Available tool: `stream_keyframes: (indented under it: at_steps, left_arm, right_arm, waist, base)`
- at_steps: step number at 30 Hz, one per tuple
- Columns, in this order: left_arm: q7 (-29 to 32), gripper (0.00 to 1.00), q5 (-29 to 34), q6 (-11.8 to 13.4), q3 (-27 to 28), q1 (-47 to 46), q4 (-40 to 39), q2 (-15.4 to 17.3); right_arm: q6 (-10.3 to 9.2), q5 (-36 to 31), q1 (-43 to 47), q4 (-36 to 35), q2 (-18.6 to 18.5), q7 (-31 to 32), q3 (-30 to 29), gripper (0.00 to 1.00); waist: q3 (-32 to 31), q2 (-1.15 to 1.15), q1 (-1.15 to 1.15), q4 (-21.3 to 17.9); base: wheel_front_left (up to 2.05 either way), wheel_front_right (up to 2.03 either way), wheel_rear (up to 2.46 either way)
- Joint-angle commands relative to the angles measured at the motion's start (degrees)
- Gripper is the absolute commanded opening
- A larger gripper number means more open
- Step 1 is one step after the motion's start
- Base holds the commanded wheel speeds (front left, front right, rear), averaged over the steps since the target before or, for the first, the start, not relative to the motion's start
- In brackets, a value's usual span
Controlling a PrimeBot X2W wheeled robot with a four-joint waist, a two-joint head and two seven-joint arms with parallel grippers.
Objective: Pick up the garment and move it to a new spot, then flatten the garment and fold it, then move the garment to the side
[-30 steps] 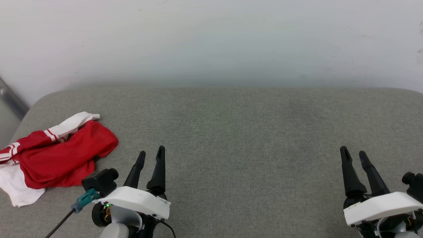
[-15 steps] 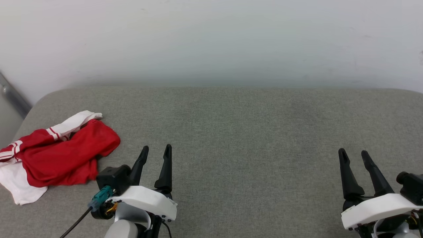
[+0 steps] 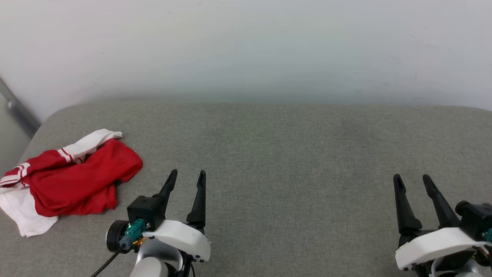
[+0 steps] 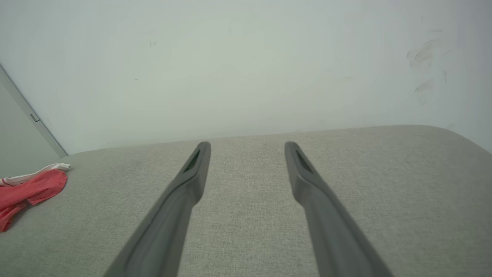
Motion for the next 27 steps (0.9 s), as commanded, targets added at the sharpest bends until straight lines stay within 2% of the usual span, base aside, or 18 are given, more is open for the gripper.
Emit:
stream_keyframes:
  at_steps: [1, 27]
  left_arm:
    - [-0.6, 1.00, 1.6, 0.3, -0.3, -1.1, 0.0, 0.3]
    - [-3.4, 1.00, 10.4, 2.0, -1.6, -1.9, 2.3, -0.3]
  right_arm:
    - [0.13, -1.7, 0.6, -0.6, 0.2, -0.5, -0.1, 1.00]
    - [0.08, -10.2, 0.9, -0.8, 1.4, -2.6, -1.8, 1.00]
  waist:
    - [-0.1, 0.00, 0.00, 0.1]
    - [0.3, 0.00, 0.00, 0.8]
  base:
    - [0.00, 0.00, 0.00]
    - [0.00, 0.00, 0.00]
